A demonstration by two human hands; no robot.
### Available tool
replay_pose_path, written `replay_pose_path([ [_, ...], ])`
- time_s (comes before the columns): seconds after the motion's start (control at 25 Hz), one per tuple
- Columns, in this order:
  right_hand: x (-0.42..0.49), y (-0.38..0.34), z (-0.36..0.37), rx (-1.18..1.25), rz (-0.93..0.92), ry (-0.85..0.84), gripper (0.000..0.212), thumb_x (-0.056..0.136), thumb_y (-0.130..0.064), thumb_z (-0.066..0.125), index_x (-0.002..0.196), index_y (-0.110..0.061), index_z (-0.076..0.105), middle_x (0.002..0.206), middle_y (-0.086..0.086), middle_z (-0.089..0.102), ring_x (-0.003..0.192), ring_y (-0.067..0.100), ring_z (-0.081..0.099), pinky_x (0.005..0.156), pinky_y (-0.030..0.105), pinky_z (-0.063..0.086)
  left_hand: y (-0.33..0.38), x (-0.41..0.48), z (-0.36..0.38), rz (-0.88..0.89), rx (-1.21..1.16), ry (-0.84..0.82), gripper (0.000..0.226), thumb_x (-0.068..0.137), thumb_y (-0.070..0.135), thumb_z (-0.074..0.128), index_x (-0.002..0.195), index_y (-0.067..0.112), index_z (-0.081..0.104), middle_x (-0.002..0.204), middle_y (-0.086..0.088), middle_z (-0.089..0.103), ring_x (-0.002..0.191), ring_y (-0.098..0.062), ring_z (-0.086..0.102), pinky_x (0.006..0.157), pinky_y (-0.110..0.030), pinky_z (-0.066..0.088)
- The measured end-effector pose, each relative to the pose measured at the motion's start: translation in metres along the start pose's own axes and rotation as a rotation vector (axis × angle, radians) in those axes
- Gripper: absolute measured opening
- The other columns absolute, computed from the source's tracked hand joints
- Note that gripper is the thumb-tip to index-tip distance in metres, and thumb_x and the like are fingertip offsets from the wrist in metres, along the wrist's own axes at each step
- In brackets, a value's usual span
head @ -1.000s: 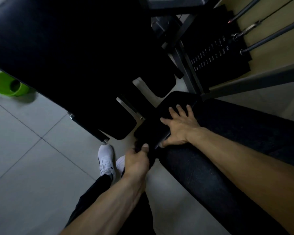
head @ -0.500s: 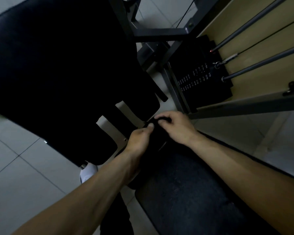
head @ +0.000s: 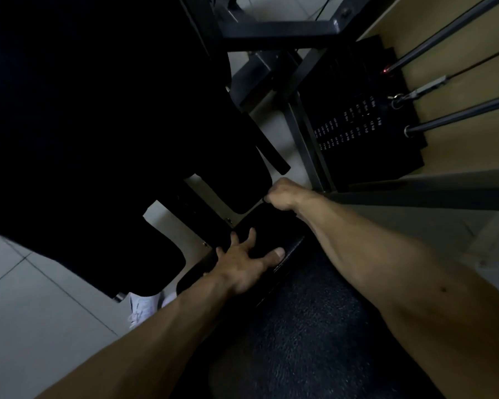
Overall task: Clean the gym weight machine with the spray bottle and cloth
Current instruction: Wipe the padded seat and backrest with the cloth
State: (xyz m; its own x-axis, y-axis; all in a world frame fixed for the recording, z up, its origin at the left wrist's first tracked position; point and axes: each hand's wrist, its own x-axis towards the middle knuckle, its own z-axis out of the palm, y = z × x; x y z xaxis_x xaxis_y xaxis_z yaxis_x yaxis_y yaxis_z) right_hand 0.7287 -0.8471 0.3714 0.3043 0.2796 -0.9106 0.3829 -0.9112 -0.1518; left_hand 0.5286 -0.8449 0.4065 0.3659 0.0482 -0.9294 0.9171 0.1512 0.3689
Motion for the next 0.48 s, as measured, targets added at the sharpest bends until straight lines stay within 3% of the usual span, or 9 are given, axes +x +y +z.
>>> replay_pose_path([
  [0.12, -0.03, 0.009, -0.021, -0.11, -0.089, -0.081, 0.024, 0.104, -0.025, 0.057, 0.097, -0.008, 0.072, 0.091, 0.005, 0.068, 0.085, 0.02, 0.064, 0.061, 0.026, 0.042, 0.0, 0.002, 0.002, -0.006, 0.034, 0.008, 0.1, 0.074, 0.091, 0.051, 0.156, 0.055, 0.006, 0.169, 0.008, -0.014, 0.153, -0.036, -0.019, 0.12, -0.069, -0.001],
  [0.2, -0.062, 0.028, -0.037, -0.205, -0.119, -0.129, 0.029, 0.103, -0.03, 0.059, 0.079, -0.02, 0.07, 0.077, -0.002, 0.065, 0.073, 0.014, 0.061, 0.06, 0.026, 0.042, -0.002, 0.003, 0.002, 0.003, 0.047, 0.012, 0.1, 0.073, 0.091, 0.051, 0.155, 0.056, 0.006, 0.169, 0.008, -0.014, 0.153, -0.036, -0.018, 0.12, -0.069, 0.0],
  [0.32, -0.074, 0.036, -0.035, -0.177, -0.096, -0.07, 0.024, 0.103, -0.03, 0.06, 0.09, -0.02, 0.078, 0.079, 0.0, 0.072, 0.07, 0.01, 0.063, 0.062, 0.023, 0.045, -0.002, 0.004, 0.001, 0.006, 0.035, 0.015, 0.1, 0.074, 0.09, 0.052, 0.155, 0.056, 0.007, 0.169, 0.008, -0.013, 0.153, -0.035, -0.018, 0.12, -0.069, 0.0],
  [0.48, -0.025, 0.013, -0.009, 0.025, -0.017, -0.005, 0.018, 0.102, -0.022, 0.06, 0.1, -0.008, 0.07, 0.09, 0.006, 0.069, 0.086, 0.02, 0.064, 0.065, 0.023, 0.047, -0.003, 0.003, 0.002, 0.01, 0.034, 0.025, 0.099, 0.075, 0.09, 0.051, 0.156, 0.055, 0.007, 0.169, 0.009, -0.014, 0.153, -0.034, -0.019, 0.12, -0.069, -0.001],
])
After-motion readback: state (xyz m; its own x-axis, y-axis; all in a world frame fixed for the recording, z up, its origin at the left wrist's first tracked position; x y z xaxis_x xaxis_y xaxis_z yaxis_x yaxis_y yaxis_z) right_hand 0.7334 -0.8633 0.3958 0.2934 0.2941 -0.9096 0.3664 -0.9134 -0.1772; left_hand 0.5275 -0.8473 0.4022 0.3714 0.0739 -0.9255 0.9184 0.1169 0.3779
